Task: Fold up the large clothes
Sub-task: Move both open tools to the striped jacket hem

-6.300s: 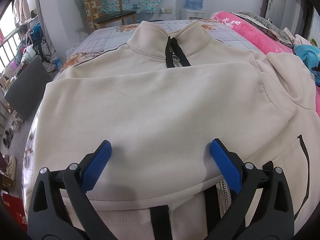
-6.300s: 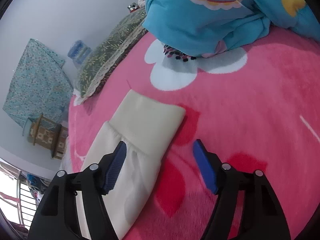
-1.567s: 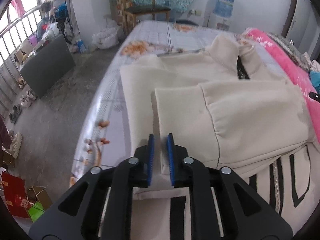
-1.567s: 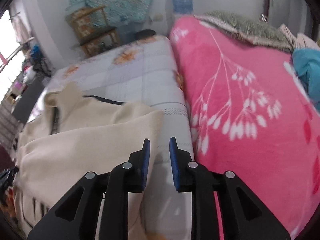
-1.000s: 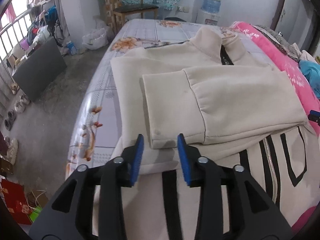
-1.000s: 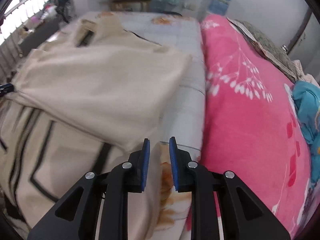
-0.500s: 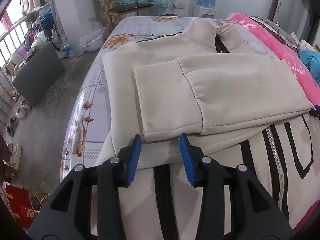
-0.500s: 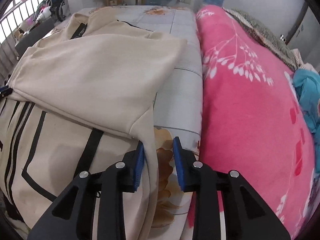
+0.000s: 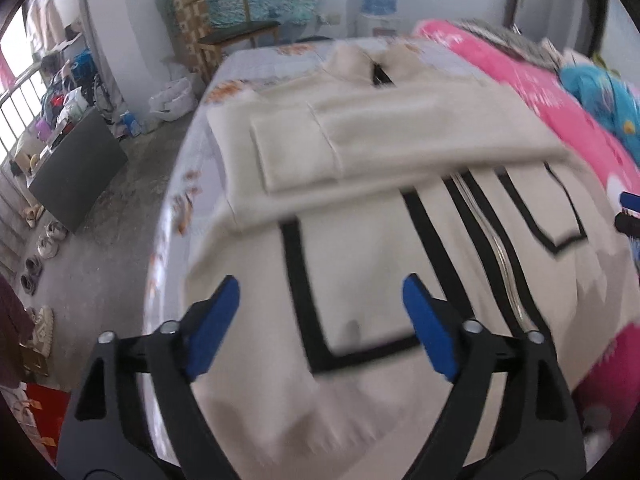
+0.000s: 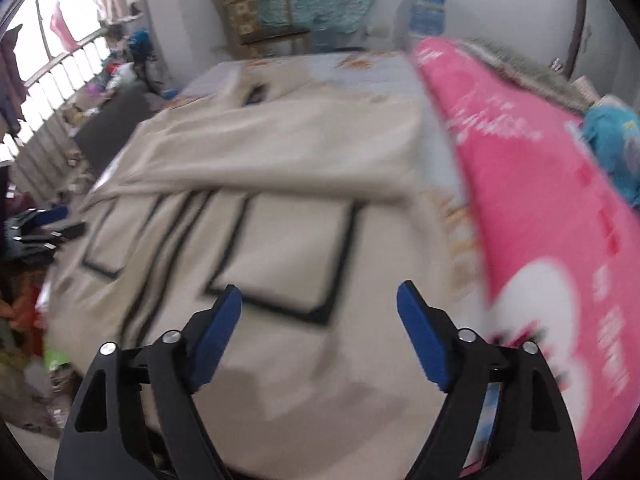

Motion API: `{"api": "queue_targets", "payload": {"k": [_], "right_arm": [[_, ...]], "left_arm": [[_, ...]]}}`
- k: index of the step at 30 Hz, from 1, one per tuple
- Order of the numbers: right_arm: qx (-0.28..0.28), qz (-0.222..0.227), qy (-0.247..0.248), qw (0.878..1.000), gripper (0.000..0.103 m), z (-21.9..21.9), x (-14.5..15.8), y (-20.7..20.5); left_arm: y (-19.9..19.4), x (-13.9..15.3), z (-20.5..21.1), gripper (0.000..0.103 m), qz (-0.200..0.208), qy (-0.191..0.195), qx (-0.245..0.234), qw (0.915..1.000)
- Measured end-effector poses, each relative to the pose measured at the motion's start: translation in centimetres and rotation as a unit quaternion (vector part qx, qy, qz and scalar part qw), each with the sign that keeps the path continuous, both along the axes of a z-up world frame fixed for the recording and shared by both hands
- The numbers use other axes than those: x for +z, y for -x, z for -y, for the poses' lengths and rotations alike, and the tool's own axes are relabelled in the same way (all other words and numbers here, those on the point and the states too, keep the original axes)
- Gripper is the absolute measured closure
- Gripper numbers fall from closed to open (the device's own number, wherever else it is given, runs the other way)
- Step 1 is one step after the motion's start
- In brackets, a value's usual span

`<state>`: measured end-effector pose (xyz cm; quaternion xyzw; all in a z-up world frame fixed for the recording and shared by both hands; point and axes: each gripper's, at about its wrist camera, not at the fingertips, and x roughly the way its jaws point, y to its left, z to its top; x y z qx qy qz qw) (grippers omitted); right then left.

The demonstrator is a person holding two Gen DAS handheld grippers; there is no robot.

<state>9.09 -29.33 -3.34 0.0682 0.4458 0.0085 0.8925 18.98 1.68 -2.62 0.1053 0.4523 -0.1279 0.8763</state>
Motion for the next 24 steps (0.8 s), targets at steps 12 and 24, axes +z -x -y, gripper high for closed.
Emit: {"api": "queue_targets", "payload": {"k": [12, 24], "right_arm": [[-0.037, -0.009, 0.034, 0.999, 0.011, -6.4, -5.3, 2.1], [-0.073, -0.012, 0.019, 0.997, 0.006, -6.0, -5.7, 2.3]], "left_arm": [[3.9, -4.2, 2.8, 0.008, 0.023, -0.071, 0.016, 0.9971], [2.3, -4.6, 0.8, 0.007, -0.030, 0.012, 0.039, 0.9987]]}}
